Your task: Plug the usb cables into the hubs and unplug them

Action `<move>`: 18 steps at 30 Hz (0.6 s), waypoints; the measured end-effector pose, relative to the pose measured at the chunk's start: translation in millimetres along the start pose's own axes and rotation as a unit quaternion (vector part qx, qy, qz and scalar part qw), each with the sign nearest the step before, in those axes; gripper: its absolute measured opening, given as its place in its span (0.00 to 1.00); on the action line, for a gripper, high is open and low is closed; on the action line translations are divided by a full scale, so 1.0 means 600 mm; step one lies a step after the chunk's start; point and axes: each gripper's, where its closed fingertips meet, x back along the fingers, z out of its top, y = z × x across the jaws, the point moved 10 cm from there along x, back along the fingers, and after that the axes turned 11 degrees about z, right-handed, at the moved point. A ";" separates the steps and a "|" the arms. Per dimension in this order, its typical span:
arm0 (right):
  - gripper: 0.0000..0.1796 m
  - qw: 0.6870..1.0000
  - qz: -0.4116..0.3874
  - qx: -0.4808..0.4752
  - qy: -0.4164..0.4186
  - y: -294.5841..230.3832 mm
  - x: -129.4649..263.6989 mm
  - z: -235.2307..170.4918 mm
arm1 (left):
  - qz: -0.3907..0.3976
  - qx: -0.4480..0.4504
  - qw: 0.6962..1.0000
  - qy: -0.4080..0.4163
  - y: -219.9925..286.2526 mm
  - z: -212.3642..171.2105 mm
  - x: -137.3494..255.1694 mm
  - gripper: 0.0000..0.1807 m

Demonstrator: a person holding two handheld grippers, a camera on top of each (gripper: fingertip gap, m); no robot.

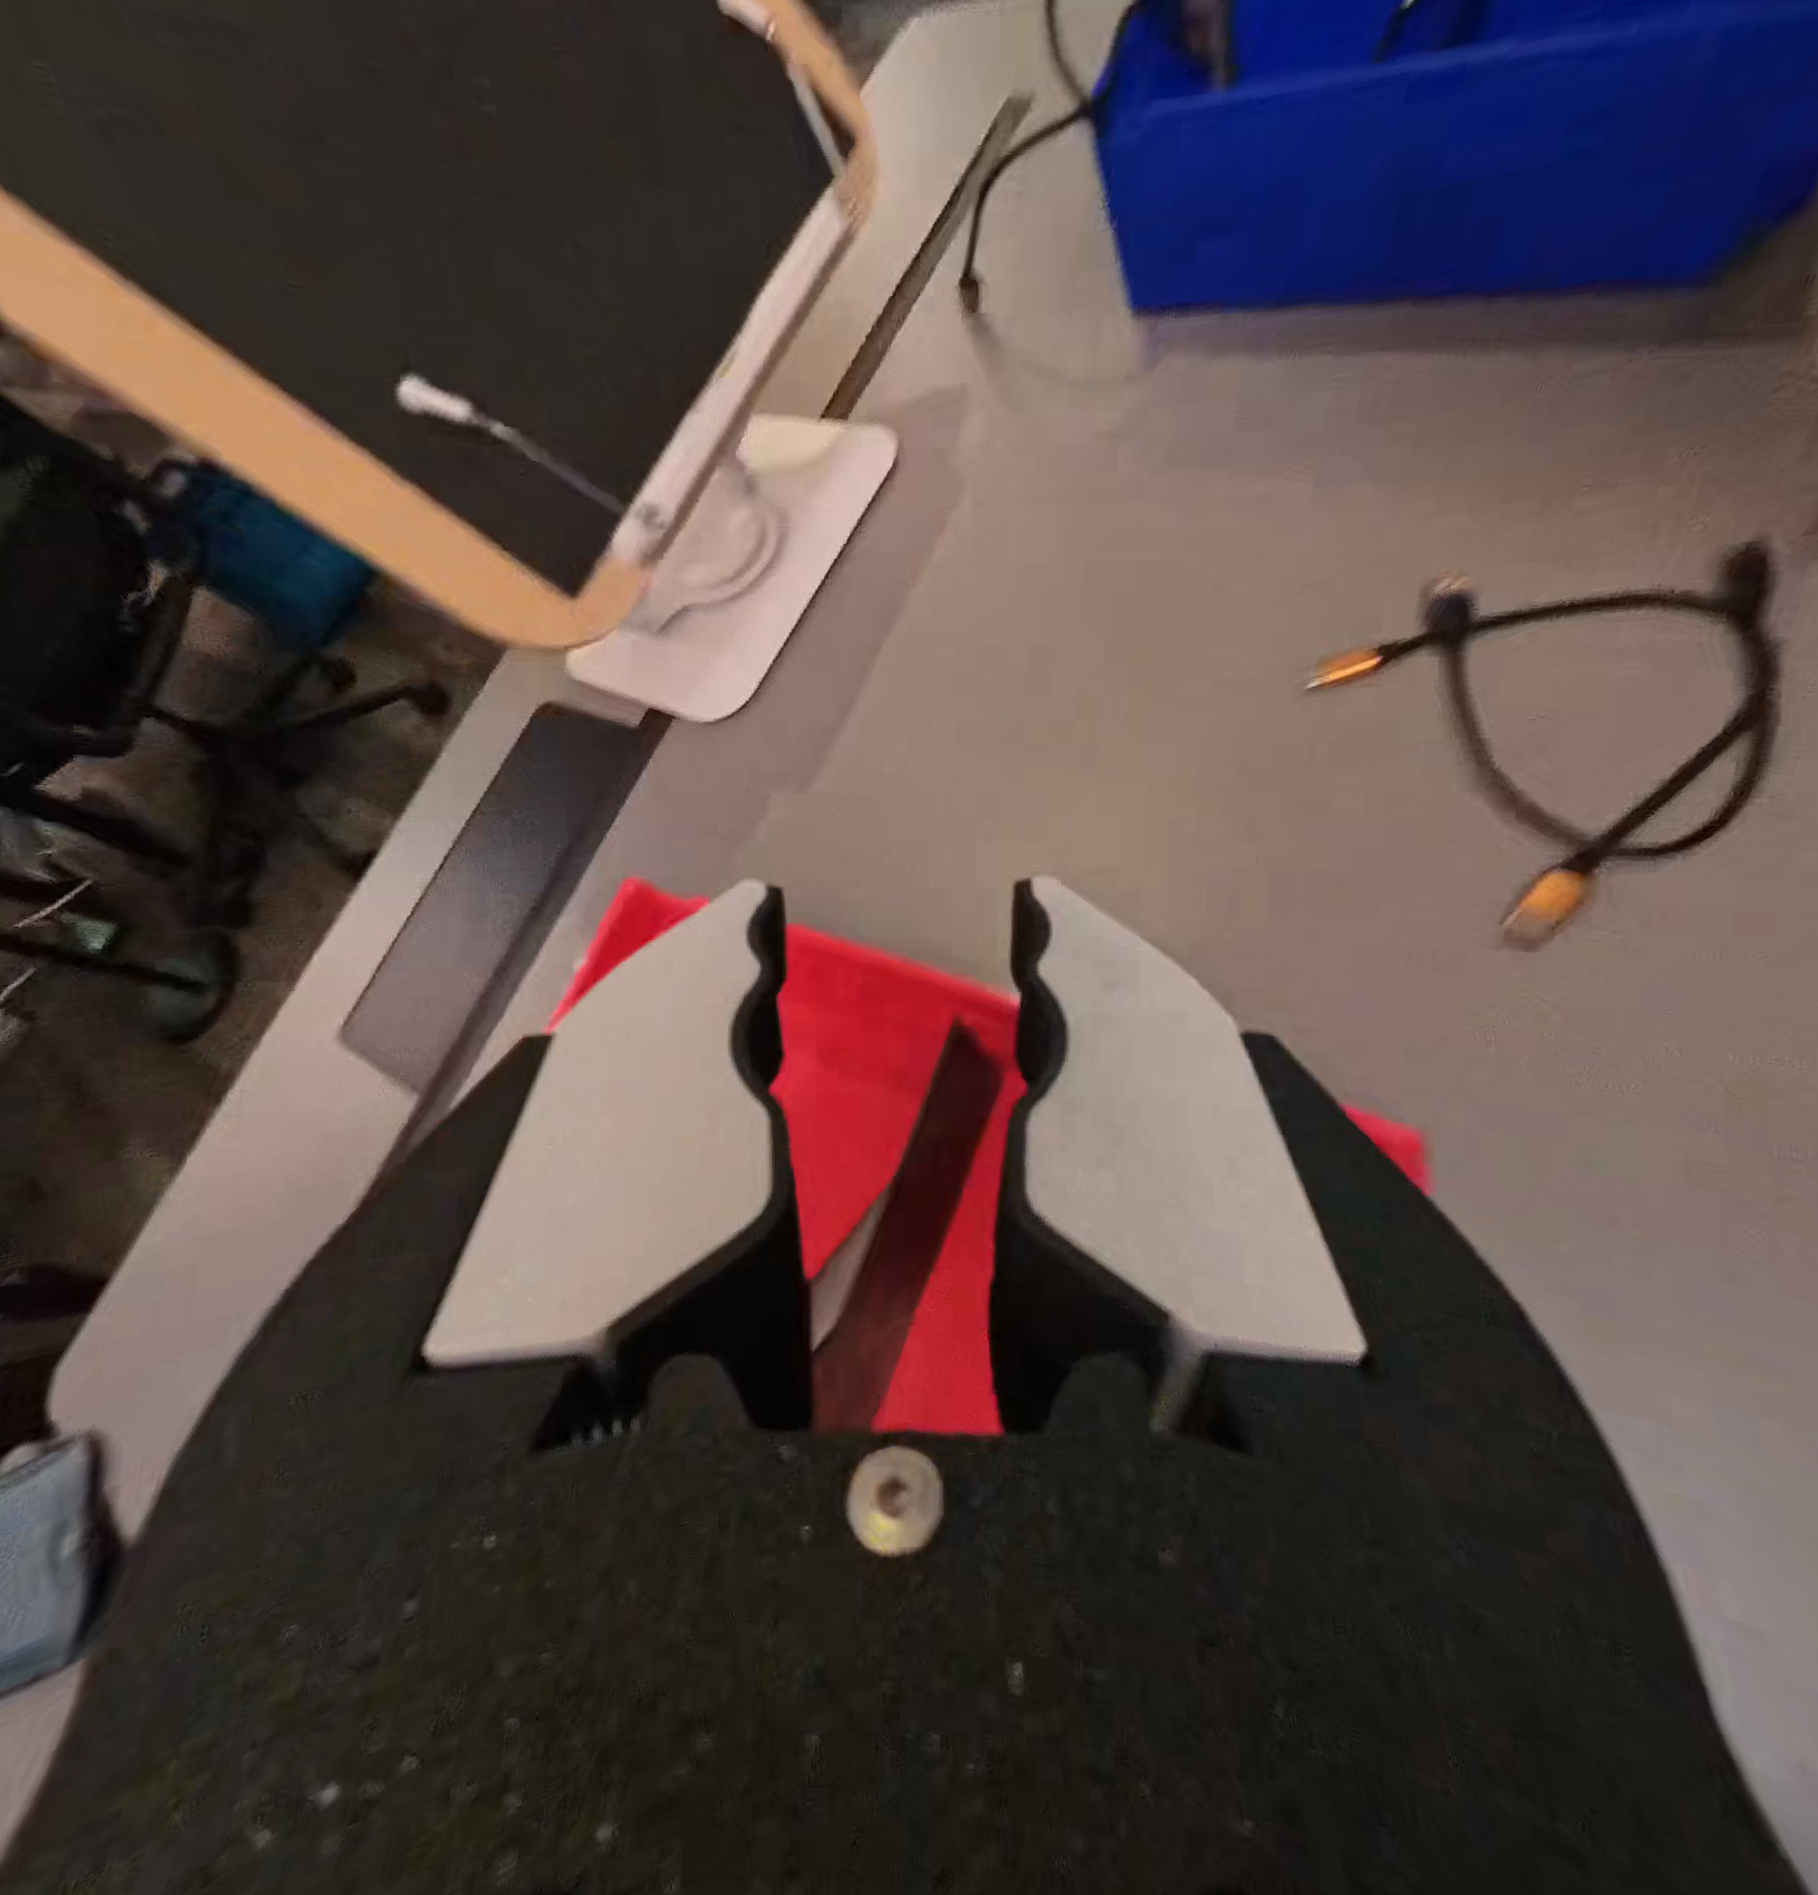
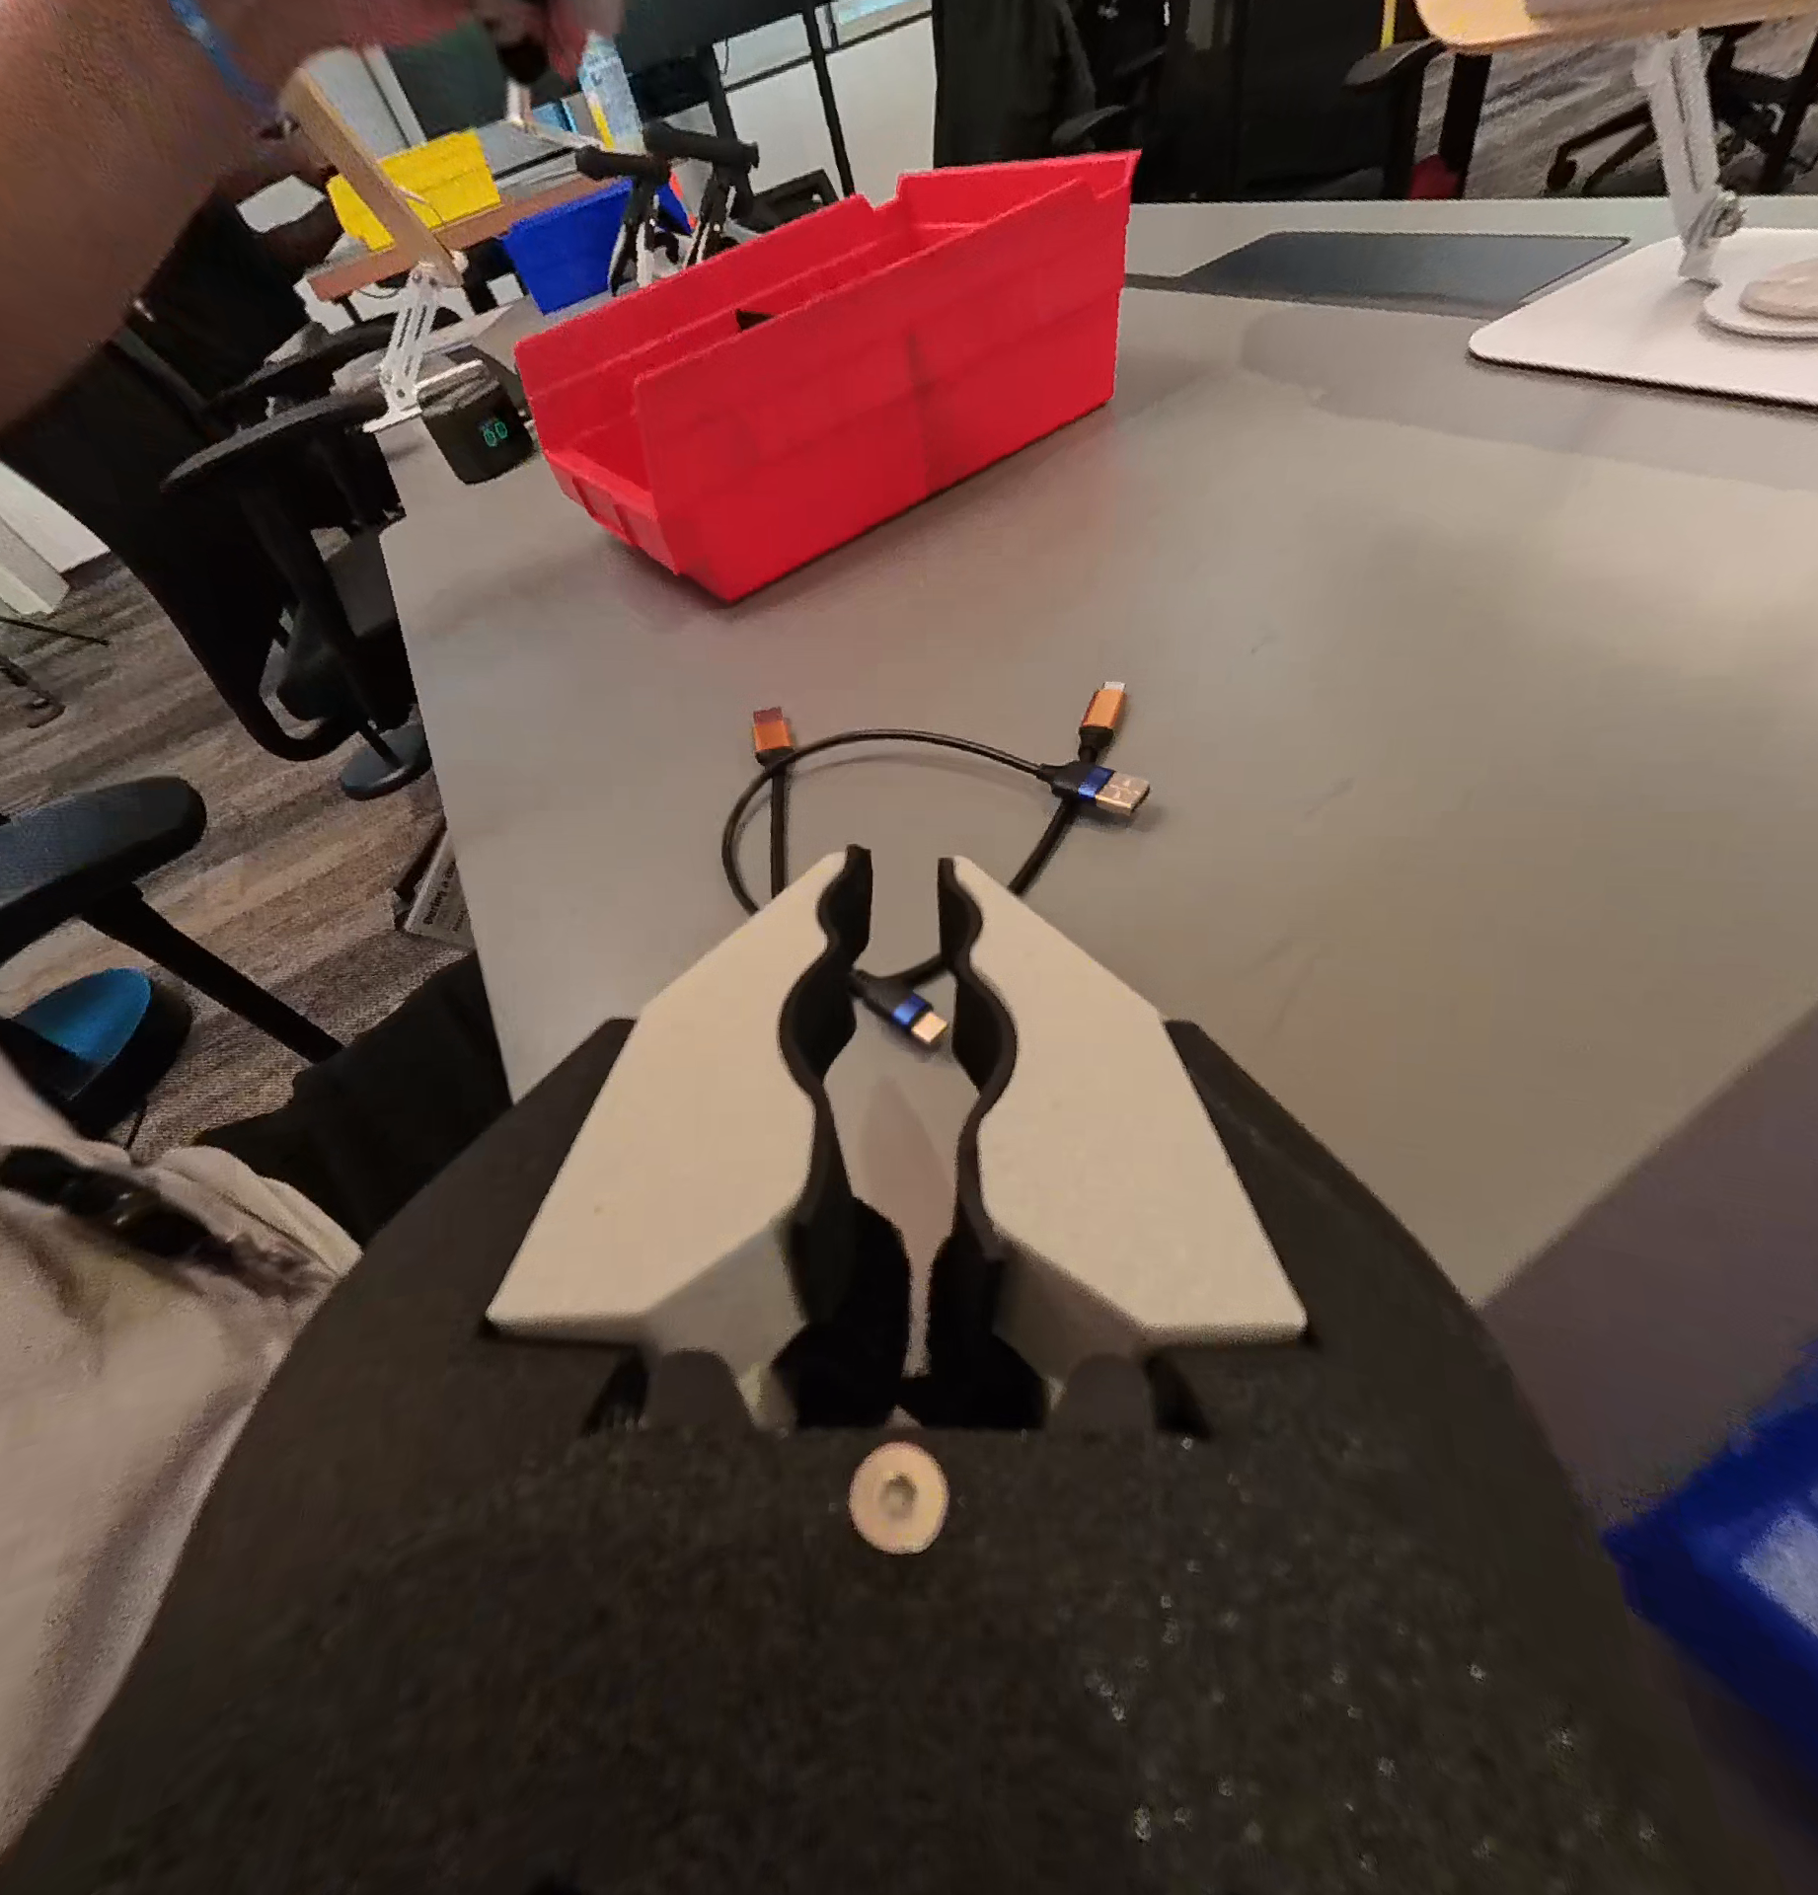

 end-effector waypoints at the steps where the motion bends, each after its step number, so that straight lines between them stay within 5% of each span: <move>1: 0.06 1.000 0.004 0.000 0.004 0.002 -0.003 0.003 | -0.012 -0.010 0.999 -0.031 -0.031 -0.020 -0.007 0.23; 3: 0.06 1.000 0.017 -0.010 0.018 0.008 -0.011 0.010 | -0.058 -0.005 0.988 -0.144 -0.081 -0.064 -0.030 0.14; 6: 0.07 0.997 0.040 -0.042 0.044 0.019 -0.024 0.018 | -0.131 -0.043 0.950 -0.279 -0.121 -0.132 -0.082 0.13; 14: 0.07 0.994 0.077 -0.066 0.047 0.026 -0.054 0.036 | -0.291 -0.245 0.837 -0.394 -0.058 -0.216 -0.194 0.15; 18: 0.08 0.996 0.083 -0.029 0.029 0.022 -0.058 0.058 | -0.325 -0.245 0.824 -0.395 -0.047 -0.234 -0.223 0.14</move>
